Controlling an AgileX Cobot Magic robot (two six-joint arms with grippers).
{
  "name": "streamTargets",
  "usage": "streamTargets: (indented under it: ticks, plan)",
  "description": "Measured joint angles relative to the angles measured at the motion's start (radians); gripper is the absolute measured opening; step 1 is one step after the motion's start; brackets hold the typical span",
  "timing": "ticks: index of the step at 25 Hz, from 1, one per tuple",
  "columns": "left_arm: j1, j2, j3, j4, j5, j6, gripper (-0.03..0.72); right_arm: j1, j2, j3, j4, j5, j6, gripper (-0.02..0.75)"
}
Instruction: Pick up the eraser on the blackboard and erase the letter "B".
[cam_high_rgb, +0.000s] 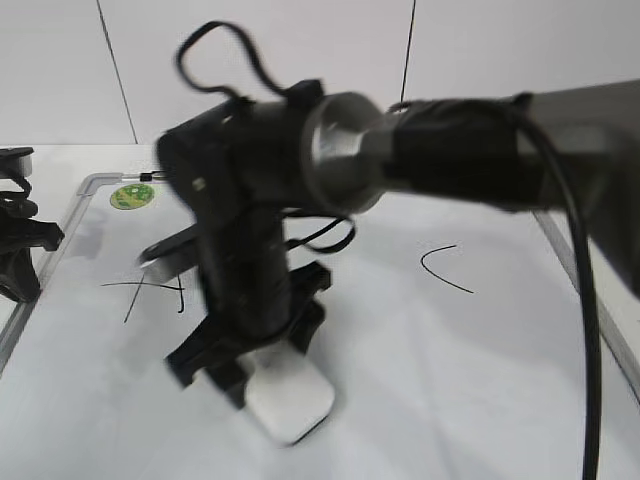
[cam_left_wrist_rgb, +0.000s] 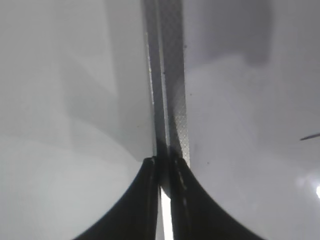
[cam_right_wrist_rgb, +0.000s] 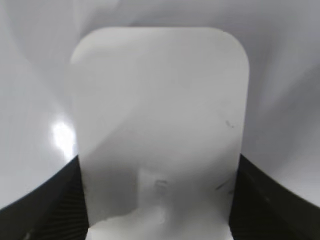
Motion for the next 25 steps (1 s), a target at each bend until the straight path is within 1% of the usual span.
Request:
streamTargets:
  ticks: [5, 7, 9, 12, 15, 19, 21, 25]
  plan:
    - [0.000, 0.000, 0.000, 0.000, 0.000, 0.000, 0.017, -0.160, -0.002, 0.000, -0.017, 0.000, 0.000, 0.540]
    - [0.000, 0.000, 0.000, 0.000, 0.002, 0.000, 0.017, -0.209, -0.002, 0.000, -0.021, 0.000, 0.002, 0.540]
    - [0.000, 0.000, 0.000, 0.000, 0.002, 0.000, 0.017, -0.237, -0.002, 0.000, -0.028, 0.000, 0.003, 0.540]
    - [0.000, 0.000, 0.000, 0.000, 0.004, 0.000, 0.017, -0.241, -0.008, 0.002, -0.022, 0.000, 0.003, 0.540]
    - [0.000, 0.000, 0.000, 0.000, 0.004, 0.000, 0.017, -0.241, -0.030, 0.004, 0.036, -0.009, 0.003, 0.540]
    - [0.000, 0.000, 0.000, 0.000, 0.004, 0.000, 0.017, -0.241, -0.121, 0.001, 0.059, -0.011, 0.003, 0.540]
    - [0.000, 0.000, 0.000, 0.002, 0.004, 0.000, 0.017, -0.241, -0.171, -0.008, 0.041, -0.011, 0.003, 0.540]
    - [0.000, 0.000, 0.000, 0.004, 0.004, 0.000, 0.017, -0.254, -0.245, -0.013, -0.063, -0.009, 0.021, 0.540]
